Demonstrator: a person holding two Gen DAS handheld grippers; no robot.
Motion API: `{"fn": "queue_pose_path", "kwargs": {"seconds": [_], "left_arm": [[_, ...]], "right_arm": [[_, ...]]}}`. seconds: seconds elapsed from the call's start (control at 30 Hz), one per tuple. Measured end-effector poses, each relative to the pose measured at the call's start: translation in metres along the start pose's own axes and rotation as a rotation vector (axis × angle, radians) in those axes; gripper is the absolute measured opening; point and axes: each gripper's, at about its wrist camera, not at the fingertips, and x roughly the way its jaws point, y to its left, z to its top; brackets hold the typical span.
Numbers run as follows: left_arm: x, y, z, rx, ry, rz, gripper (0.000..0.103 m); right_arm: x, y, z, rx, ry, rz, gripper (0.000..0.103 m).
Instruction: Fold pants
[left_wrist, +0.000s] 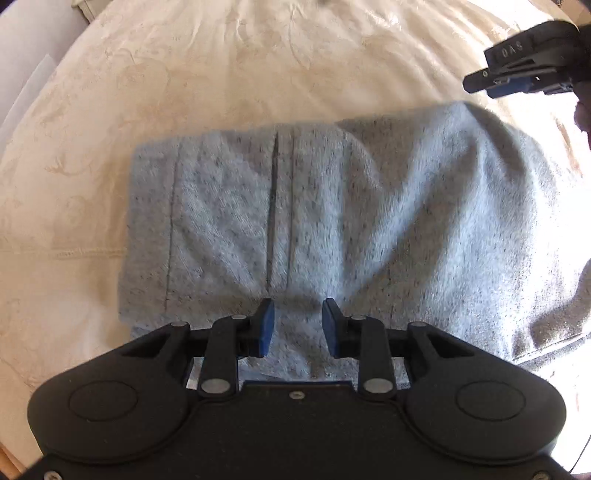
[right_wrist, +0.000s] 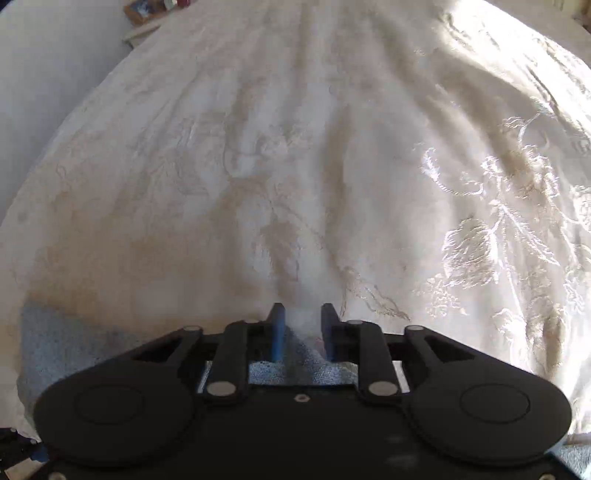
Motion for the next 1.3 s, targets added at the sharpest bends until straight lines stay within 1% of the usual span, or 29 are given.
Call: {"fn": "queue_pose_path", "kwargs": {"seconds": [0.03, 0.1, 0.17, 0.23, 0.27, 0.3, 0.33, 0.37, 0.4, 0.43, 0.47, 0.5, 0.53, 0.63, 0.67, 0.8, 0.9, 0.93, 0.97, 1.0, 1.07, 1.17, 1.23, 1.3], "left_arm": [[-0.008, 0.001, 0.003, 0.007, -0.034, 0.011, 0.039], [-0.014, 0.004, 0.009, 0.014, -0.072, 0.034, 0.039], [-0.009, 0.009, 0.011, 0.011, -0.064, 0.045, 0.04], [0.008, 0.014, 0.008, 0.022, -0.001, 0.079, 0.04], [0.021, 0.018, 0.004, 0.034, 0.061, 0.1, 0.04], [0.032, 0.023, 0.0, 0.036, 0.114, 0.098, 0.04], [0.035, 0.028, -0.004, 0.022, 0.13, 0.083, 0.04], [0.035, 0.033, -0.006, 0.007, 0.135, 0.065, 0.04], [0.032, 0.038, -0.005, -0.002, 0.143, 0.05, 0.04], [0.029, 0.041, -0.004, -0.006, 0.148, 0.04, 0.04], [0.027, 0.044, -0.003, -0.01, 0.149, 0.035, 0.038], [0.025, 0.047, -0.002, -0.016, 0.148, 0.032, 0.036], [0.023, 0.049, -0.001, -0.021, 0.145, 0.029, 0.036], [0.015, 0.056, 0.002, -0.033, 0.128, 0.03, 0.036], [0.011, 0.058, 0.003, -0.035, 0.122, 0.029, 0.036], [0.0, 0.061, 0.005, -0.03, 0.108, 0.041, 0.036], [-0.008, 0.068, 0.0, -0.039, 0.101, 0.052, 0.036], [-0.009, 0.07, -0.001, -0.045, 0.101, 0.052, 0.036], [-0.011, 0.072, -0.002, -0.05, 0.102, 0.052, 0.036], [-0.013, 0.074, -0.004, -0.055, 0.102, 0.054, 0.036], [-0.019, 0.077, -0.007, -0.058, 0.095, 0.062, 0.036], [-0.029, 0.077, -0.008, -0.059, 0.071, 0.054, 0.036], [-0.038, 0.074, -0.007, -0.055, 0.046, 0.047, 0.036], [-0.036, 0.065, -0.003, -0.048, 0.029, 0.034, 0.036]], "right_arm": [[-0.016, -0.003, -0.006, 0.009, -0.031, -0.007, 0.039], [-0.039, -0.006, -0.022, -0.012, -0.036, -0.009, 0.039], [-0.05, -0.002, -0.043, -0.046, -0.007, -0.003, 0.039], [-0.055, 0.005, -0.071, -0.087, 0.039, 0.002, 0.038], [-0.051, 0.014, -0.088, -0.107, 0.07, -0.001, 0.038], [-0.049, 0.017, -0.102, -0.11, 0.103, 0.002, 0.038], [-0.047, 0.019, -0.116, -0.11, 0.147, 0.012, 0.038], [-0.038, 0.031, -0.132, -0.123, 0.202, 0.025, 0.038], [-0.038, 0.037, -0.142, -0.148, 0.22, 0.028, 0.037], [-0.043, 0.046, -0.151, -0.188, 0.212, 0.019, 0.037], [-0.051, 0.058, -0.161, -0.235, 0.183, 0.016, 0.037], [-0.057, 0.067, -0.166, -0.266, 0.163, 0.028, 0.038], [-0.065, 0.079, -0.171, -0.298, 0.144, 0.044, 0.04], [-0.078, 0.111, -0.184, -0.413, 0.064, 0.05, 0.047], [-0.08, 0.121, -0.188, -0.454, 0.047, 0.053, 0.048], [-0.068, 0.152, -0.195, -0.583, 0.031, 0.076, 0.048], [-0.054, 0.165, -0.203, -0.678, 0.027, 0.041, 0.047], [-0.05, 0.167, -0.205, -0.703, 0.029, 0.028, 0.041], [-0.043, 0.17, -0.205, -0.734, 0.036, 0.009, 0.031], [-0.039, 0.171, -0.206, -0.747, 0.039, -0.001, 0.016], [-0.035, 0.17, -0.2, -0.71, 0.052, 0.0, 0.011], [-0.045, 0.164, -0.19, -0.63, 0.072, 0.041, 0.009], [-0.061, 0.166, -0.189, -0.636, 0.06, 0.072, 0.009], [-0.071, 0.171, -0.197, -0.686, 0.059, 0.086, 0.008]]}}
